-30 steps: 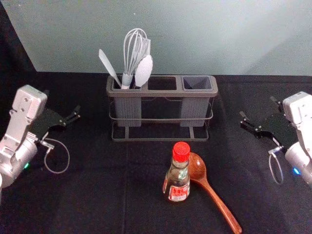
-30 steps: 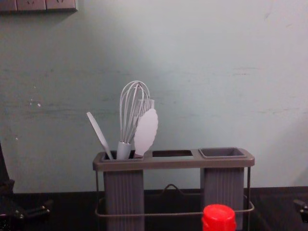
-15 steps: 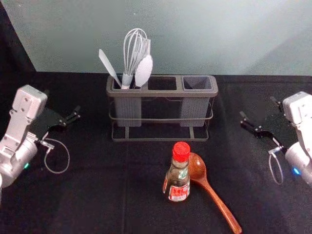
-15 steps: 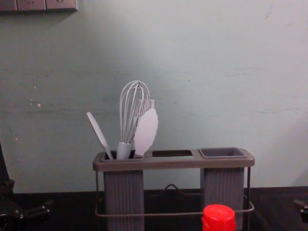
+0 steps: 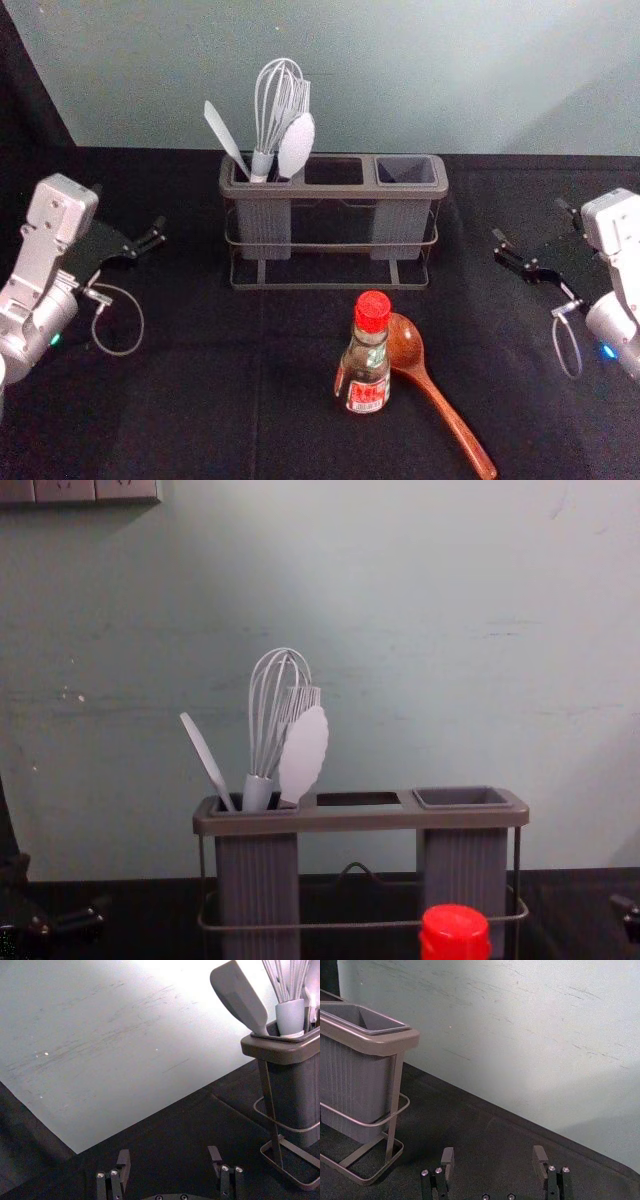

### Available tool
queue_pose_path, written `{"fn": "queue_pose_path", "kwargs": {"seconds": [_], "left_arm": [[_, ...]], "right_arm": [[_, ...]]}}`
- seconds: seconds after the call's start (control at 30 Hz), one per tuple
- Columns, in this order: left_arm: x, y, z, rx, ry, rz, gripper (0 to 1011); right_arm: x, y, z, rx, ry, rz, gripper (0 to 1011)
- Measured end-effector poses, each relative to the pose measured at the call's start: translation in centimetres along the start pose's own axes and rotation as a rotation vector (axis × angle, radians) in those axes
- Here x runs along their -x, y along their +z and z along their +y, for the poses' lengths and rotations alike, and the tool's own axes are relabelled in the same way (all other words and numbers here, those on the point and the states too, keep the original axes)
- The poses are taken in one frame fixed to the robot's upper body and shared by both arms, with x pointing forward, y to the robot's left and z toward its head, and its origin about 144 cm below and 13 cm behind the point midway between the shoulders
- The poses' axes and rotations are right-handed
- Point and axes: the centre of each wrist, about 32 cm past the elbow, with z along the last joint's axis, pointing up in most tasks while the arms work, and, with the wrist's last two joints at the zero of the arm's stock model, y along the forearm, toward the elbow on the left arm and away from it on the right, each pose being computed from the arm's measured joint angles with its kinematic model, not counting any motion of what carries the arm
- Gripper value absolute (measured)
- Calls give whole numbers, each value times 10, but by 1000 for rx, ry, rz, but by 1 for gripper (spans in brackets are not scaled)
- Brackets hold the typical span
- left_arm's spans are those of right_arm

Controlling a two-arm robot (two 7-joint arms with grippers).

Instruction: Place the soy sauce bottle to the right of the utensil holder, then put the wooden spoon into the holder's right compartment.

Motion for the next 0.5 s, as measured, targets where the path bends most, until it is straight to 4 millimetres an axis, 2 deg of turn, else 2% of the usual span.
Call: {"fn": "queue_pose_path", "kwargs": {"seconds": [0.5], "left_arm": [[0, 0, 0, 0, 0, 0, 1011]], "right_arm": [[0, 0, 0, 0, 0, 0, 1002]]}}
